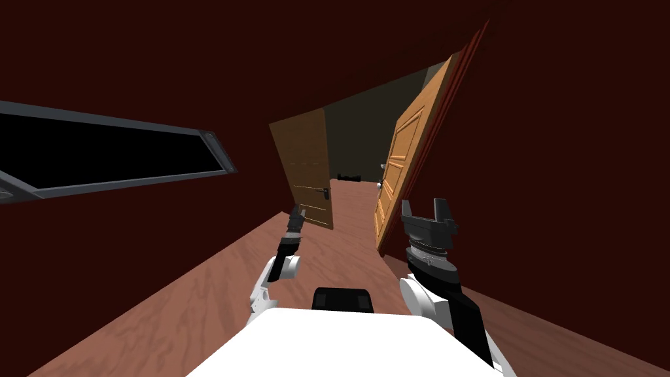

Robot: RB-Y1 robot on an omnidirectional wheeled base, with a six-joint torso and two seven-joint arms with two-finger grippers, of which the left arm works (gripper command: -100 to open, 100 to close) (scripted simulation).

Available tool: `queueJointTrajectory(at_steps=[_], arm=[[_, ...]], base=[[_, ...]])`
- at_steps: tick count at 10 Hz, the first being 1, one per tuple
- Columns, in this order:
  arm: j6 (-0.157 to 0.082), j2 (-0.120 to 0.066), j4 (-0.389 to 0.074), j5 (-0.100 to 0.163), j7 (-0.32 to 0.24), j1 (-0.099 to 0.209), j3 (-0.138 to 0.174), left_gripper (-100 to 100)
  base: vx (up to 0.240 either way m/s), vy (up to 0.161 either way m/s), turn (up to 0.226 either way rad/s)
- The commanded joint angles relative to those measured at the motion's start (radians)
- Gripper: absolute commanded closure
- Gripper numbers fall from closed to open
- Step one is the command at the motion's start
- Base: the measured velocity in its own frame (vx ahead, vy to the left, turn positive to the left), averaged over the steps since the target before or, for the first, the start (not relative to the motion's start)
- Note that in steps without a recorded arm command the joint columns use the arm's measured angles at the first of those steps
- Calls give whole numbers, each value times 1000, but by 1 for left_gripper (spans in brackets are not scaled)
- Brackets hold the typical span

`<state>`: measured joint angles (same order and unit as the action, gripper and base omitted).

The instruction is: Push the door open

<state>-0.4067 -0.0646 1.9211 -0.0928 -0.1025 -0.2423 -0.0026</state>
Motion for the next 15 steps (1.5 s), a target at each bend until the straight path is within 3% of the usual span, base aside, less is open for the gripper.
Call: queueJointTrajectory(at_steps=[1, 2, 4, 5, 8, 9, 10, 11, 13, 14, 15], arm=[[-7, 1, -50, 2, 0, 33, -10, -100], [-7, 1, -62, 2, 0, 33, -10, -100], [-9, -4, -124, 7, -3, 77, -19, -100], [-9, -4, -137, 7, -3, 77, -19, -100], [-14, -8, -242, 15, -8, 147, -35, -100], [-14, -8, -257, 15, -8, 147, -35, -100], [-15, -9, -297, 18, -10, 171, -40, -100], [-15, -9, -297, 18, -10, 171, -40, -100], [-18, -11, -361, 23, -14, 219, -50, -100], [-18, -11, -379, 23, -14, 219, -50, -100], [-20, -12, -417, 26, -16, 244, -56, -100]], base=[[69, 78, -23], [60, 54, -14], [65, 61, -15], [60, 66, -19], [77, 80, -23], [58, 72, -12], [49, 58, -10], [41, 39, -11], [61, 69, -21], [61, 58, -20], [65, 55, -10]])
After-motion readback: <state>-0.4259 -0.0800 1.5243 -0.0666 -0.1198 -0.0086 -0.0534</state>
